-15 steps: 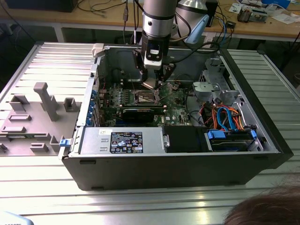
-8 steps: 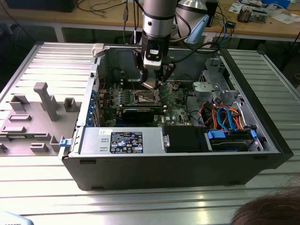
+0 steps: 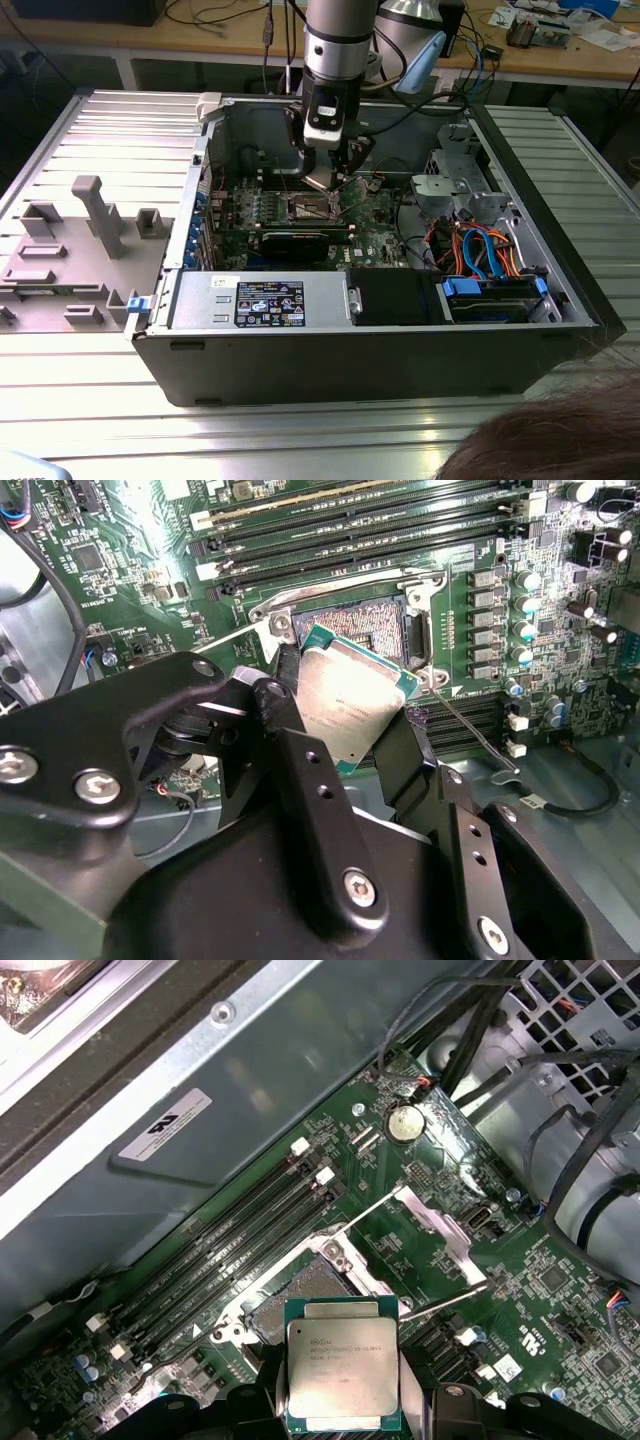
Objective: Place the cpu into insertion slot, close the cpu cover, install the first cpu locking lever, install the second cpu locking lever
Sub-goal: 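Place the cpu into insertion slot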
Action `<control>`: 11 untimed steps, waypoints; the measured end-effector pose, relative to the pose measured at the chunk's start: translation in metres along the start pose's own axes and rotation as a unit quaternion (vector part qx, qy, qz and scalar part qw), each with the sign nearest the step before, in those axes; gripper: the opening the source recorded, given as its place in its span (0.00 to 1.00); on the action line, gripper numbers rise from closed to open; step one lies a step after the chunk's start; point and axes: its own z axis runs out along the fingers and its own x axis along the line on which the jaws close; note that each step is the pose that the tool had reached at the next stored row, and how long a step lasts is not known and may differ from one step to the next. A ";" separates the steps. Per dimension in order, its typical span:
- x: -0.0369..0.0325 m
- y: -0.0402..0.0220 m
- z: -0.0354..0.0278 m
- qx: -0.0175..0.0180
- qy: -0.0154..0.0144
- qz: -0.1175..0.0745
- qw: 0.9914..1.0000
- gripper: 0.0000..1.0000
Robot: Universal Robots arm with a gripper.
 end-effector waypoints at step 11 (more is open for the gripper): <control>0.0000 0.0000 0.0003 0.000 0.000 0.008 1.000 0.54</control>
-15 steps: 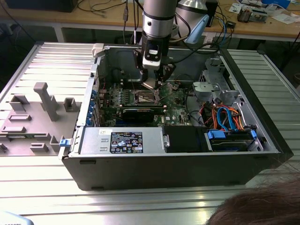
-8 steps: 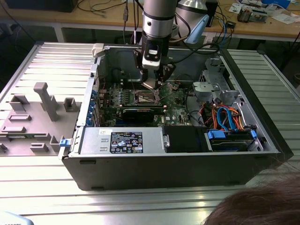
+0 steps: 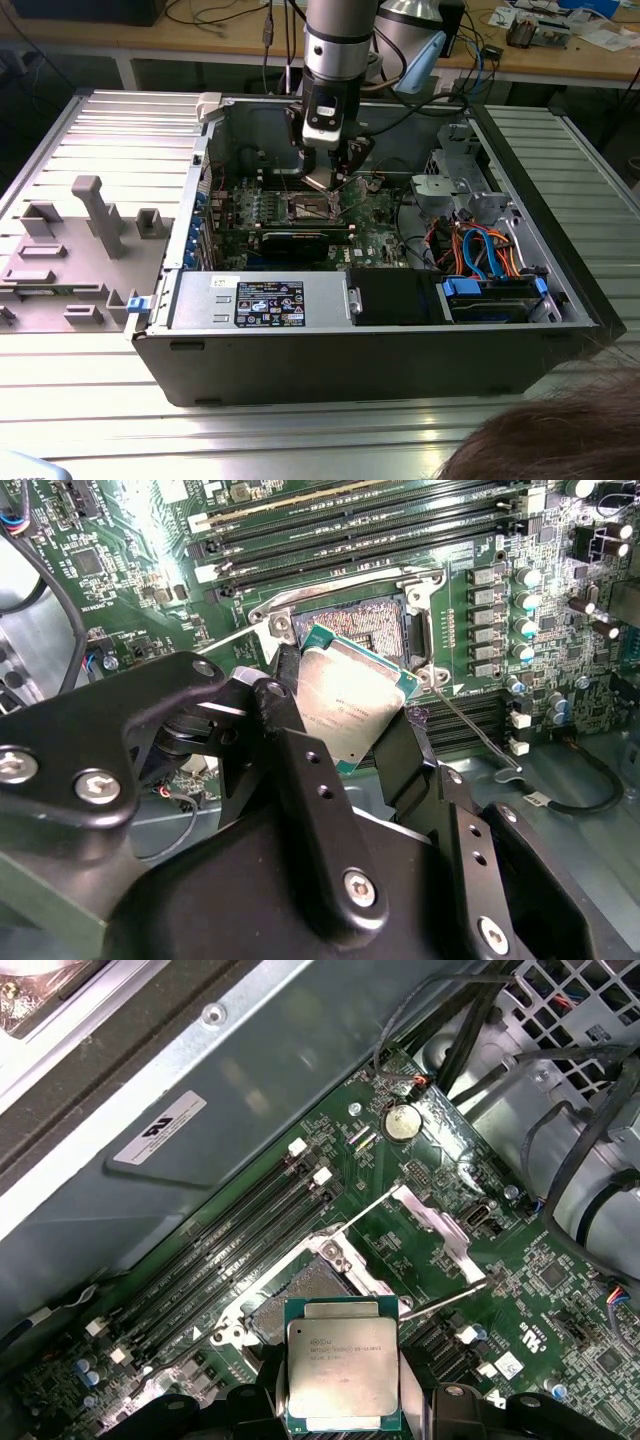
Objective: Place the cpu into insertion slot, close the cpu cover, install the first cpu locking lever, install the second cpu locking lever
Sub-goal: 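Place the cpu into insertion slot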
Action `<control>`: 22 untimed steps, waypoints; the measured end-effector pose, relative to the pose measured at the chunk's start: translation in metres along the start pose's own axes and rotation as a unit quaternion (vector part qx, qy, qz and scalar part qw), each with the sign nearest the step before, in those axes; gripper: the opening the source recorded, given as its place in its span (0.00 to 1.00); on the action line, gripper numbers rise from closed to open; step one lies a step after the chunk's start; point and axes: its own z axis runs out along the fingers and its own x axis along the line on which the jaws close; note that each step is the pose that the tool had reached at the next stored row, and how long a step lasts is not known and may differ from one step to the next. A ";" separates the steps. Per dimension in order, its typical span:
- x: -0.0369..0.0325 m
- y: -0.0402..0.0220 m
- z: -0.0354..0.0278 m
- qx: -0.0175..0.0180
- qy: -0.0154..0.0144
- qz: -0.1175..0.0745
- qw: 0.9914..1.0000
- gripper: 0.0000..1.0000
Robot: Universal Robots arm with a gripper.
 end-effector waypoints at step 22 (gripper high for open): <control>0.0000 0.0000 0.0007 0.000 0.000 0.015 1.000 0.54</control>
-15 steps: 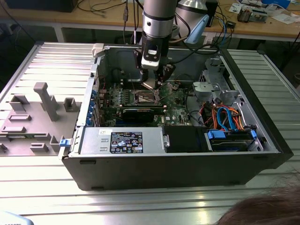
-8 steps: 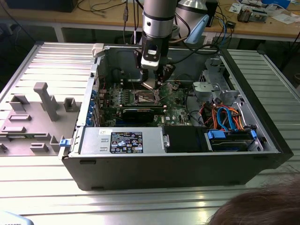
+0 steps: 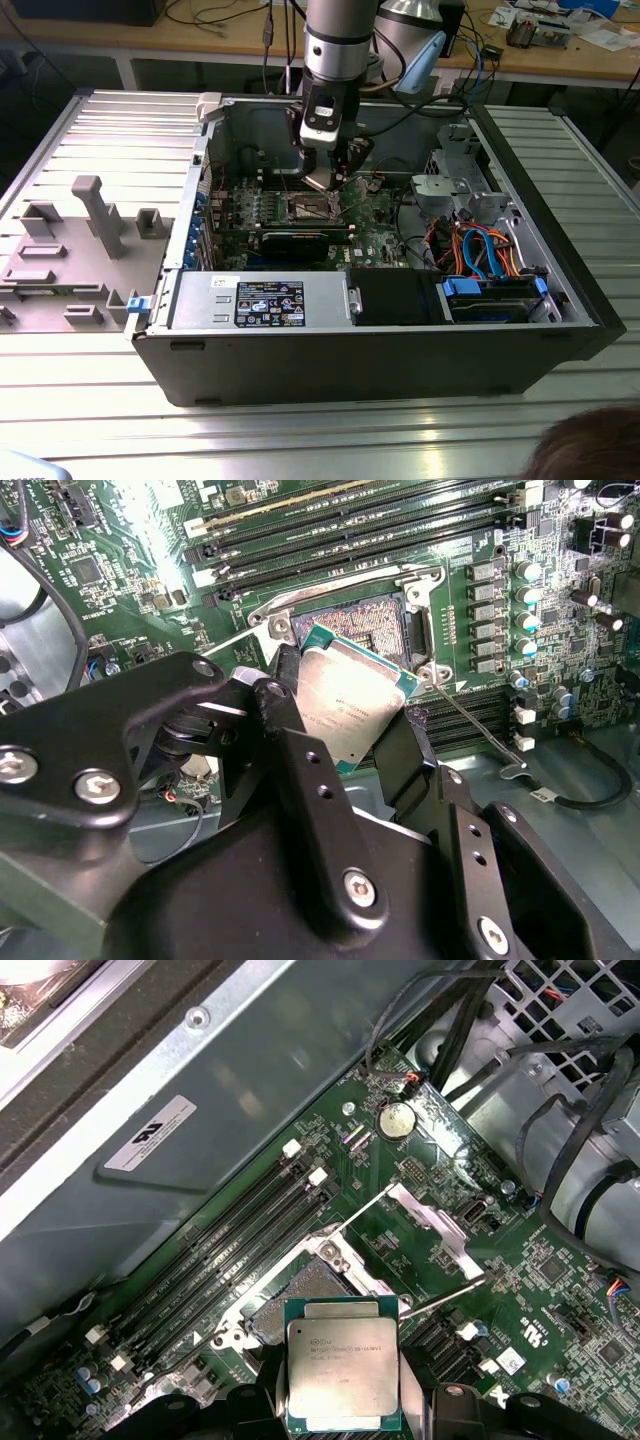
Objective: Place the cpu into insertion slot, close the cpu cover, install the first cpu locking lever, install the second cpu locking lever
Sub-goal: 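Place the cpu into insertion slot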
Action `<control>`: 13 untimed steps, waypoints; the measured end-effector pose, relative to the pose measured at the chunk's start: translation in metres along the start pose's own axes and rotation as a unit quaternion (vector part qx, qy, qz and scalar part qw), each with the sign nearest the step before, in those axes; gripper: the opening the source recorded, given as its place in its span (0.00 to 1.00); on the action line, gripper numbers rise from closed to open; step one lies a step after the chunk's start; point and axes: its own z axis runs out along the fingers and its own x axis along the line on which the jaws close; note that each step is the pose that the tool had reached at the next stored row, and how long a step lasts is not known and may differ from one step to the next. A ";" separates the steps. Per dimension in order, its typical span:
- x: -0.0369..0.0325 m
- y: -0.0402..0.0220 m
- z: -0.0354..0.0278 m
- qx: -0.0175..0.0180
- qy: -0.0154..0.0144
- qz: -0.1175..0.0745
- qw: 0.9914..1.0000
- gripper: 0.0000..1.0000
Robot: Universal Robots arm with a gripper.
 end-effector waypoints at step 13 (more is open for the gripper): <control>0.0000 0.0000 0.0003 0.000 0.000 0.007 1.000 0.54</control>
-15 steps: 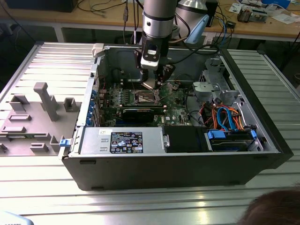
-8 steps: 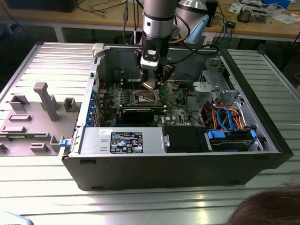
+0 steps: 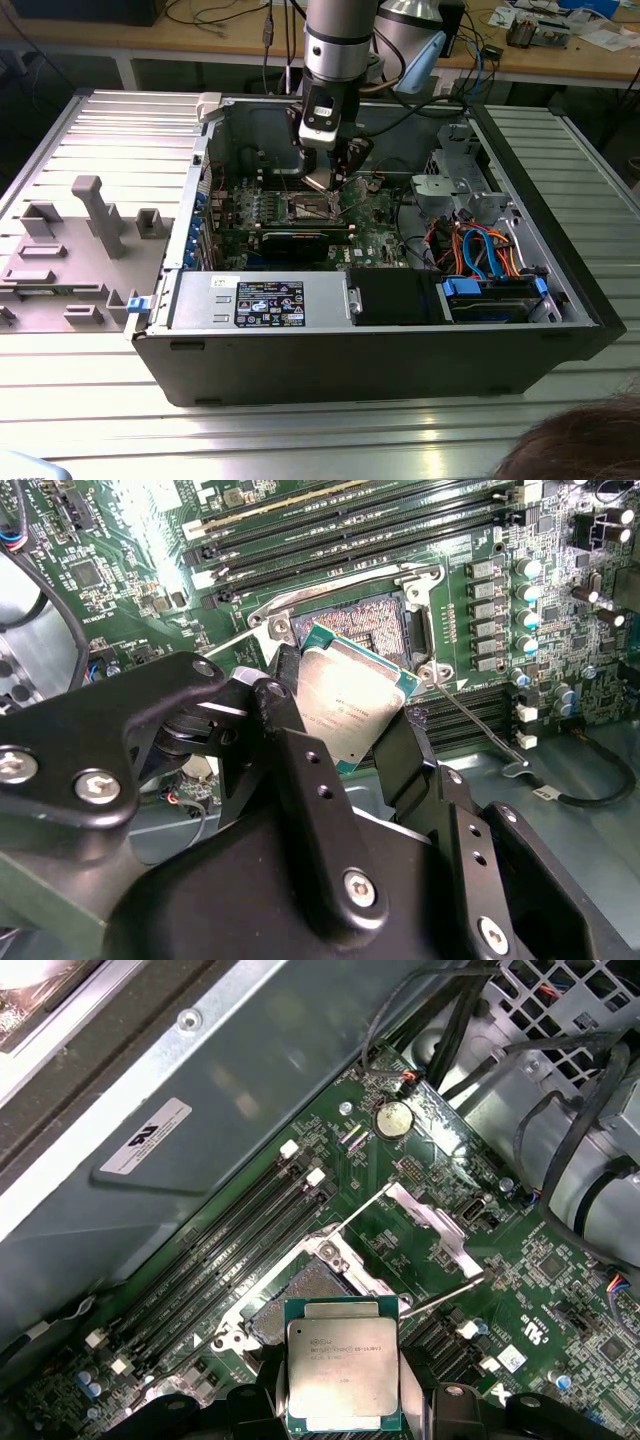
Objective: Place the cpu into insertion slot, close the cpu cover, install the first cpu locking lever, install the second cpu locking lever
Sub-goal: 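Place the cpu into insertion slot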
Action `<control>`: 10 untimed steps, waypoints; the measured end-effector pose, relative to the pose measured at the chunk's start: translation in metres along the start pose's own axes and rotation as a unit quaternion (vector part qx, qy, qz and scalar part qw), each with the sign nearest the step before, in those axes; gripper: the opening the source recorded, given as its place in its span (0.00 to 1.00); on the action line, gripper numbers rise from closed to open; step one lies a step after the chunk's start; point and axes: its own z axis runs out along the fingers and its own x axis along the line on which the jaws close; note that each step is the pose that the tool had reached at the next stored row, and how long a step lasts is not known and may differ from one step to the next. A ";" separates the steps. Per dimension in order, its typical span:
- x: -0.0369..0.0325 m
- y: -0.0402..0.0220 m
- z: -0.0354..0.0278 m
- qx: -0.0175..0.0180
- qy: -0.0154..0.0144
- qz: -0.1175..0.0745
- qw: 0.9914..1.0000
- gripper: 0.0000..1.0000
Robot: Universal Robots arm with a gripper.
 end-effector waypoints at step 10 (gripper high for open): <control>0.0000 0.0000 0.0003 0.000 0.000 0.006 1.000 0.54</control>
